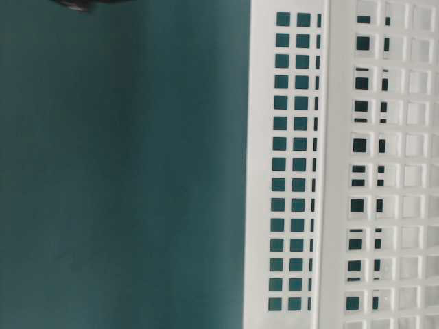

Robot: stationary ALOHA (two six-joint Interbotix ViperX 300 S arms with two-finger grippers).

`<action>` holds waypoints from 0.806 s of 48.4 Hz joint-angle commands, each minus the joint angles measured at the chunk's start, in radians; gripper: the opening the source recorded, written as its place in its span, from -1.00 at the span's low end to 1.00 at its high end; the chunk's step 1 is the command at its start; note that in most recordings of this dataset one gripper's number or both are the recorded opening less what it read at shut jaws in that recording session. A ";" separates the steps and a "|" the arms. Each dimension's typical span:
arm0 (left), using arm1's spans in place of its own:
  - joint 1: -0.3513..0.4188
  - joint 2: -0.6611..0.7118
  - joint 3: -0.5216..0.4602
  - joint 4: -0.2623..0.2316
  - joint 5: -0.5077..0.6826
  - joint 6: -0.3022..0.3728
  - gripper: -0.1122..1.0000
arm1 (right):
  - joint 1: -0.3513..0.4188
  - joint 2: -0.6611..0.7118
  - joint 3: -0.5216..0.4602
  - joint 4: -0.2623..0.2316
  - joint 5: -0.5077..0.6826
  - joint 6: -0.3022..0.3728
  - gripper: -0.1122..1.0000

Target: Lift the white basket with both hands.

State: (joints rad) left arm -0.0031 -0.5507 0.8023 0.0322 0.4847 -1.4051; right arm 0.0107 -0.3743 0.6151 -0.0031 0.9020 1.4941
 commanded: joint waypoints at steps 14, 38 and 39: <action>0.015 -0.176 0.025 0.005 -0.114 0.224 0.92 | -0.025 -0.126 0.058 -0.055 -0.388 -0.272 0.88; 0.021 -0.242 0.041 0.005 -0.259 0.626 0.92 | -0.037 -0.252 0.132 -0.087 -0.715 -0.821 0.85; 0.021 -0.247 0.043 0.005 -0.267 0.637 0.92 | -0.035 -0.258 0.135 -0.087 -0.723 -0.833 0.85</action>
State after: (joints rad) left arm 0.0169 -0.7854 0.8575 0.0337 0.2516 -0.7977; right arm -0.0230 -0.6105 0.7501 -0.0859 0.2163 0.6918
